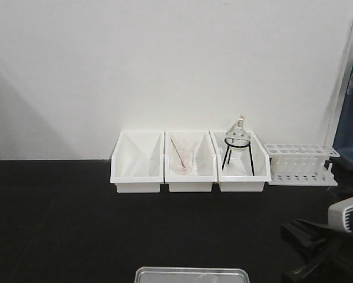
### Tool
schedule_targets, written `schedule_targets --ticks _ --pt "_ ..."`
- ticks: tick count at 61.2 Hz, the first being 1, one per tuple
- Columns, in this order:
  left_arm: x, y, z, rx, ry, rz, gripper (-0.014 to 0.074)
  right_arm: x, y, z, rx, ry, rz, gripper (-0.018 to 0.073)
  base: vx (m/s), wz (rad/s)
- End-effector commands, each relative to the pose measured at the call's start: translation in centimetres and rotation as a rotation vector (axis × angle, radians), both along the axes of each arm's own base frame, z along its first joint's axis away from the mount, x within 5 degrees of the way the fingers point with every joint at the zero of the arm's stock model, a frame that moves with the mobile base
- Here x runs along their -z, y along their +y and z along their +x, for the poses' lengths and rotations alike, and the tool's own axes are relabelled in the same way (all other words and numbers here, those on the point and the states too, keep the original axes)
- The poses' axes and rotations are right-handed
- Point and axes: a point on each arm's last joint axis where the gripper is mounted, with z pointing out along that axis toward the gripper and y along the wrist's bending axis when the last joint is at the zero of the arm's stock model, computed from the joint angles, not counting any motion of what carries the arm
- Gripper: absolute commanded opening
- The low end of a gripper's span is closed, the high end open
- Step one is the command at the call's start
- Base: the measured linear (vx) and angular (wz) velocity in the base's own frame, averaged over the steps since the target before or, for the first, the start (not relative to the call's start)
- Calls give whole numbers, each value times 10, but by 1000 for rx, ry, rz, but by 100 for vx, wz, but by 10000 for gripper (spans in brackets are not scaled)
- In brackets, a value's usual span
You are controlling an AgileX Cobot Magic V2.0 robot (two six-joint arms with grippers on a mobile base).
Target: Move beaker to silver tray on left bench
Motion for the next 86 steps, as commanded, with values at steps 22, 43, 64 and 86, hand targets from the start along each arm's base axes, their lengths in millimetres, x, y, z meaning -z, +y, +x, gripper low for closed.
schedule_targets --ticks 22,43,64,86 --pt "0 -1 2 11 -63 -7 1 -26 -12 -22 77 -137 118 -14 0 0" --pt "0 -1 2 11 -63 -7 1 27 -42 -107 162 -275 64 -14 0 0" --pt "0 -1 2 11 -63 -7 1 87 -51 -148 163 -249 87 -14 0 0" --pt "0 -1 2 11 -63 -7 1 89 -61 -153 305 -269 83 -14 0 0"
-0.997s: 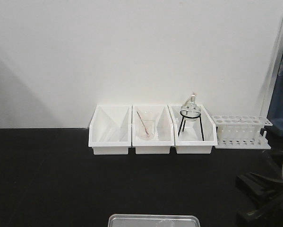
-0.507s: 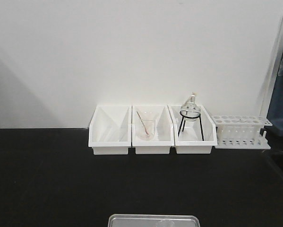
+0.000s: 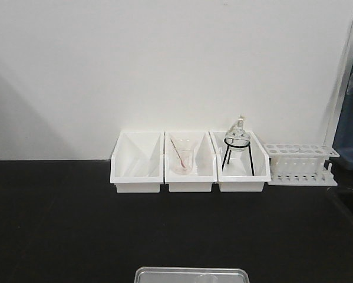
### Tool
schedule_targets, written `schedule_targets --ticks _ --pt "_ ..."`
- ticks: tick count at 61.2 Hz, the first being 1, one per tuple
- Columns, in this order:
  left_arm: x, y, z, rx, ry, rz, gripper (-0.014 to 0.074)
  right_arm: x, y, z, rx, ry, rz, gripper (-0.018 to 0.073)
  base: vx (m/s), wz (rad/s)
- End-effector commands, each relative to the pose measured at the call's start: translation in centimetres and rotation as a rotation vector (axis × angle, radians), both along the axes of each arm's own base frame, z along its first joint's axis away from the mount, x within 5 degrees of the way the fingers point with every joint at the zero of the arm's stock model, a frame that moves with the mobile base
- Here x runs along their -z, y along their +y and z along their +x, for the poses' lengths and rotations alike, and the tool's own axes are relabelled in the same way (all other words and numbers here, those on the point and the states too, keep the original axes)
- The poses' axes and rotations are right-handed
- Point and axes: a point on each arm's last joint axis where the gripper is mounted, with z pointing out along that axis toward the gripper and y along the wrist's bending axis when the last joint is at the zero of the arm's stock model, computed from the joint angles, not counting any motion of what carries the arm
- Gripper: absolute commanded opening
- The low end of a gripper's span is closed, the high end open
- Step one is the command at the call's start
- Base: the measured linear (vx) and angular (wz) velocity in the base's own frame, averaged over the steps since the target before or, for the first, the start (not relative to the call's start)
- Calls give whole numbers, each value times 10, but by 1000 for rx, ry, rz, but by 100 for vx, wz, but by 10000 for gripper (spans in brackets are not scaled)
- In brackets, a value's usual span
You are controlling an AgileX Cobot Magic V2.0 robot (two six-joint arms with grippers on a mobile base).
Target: Move beaker to silver tray on left bench
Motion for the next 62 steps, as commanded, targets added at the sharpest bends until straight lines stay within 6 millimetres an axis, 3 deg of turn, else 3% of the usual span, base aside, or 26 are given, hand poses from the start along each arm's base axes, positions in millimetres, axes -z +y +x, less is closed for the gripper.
schedule_targets --ticks 1,10,62 --pt "0 -1 2 11 -63 -7 1 -6 -3 0 62 -79 44 -14 0 0" --pt "0 -1 2 11 -63 -7 1 -6 -7 0 124 -77 80 -14 0 0" --pt "0 -1 2 11 -63 -7 1 -6 -7 0 123 -76 84 -11 0 0"
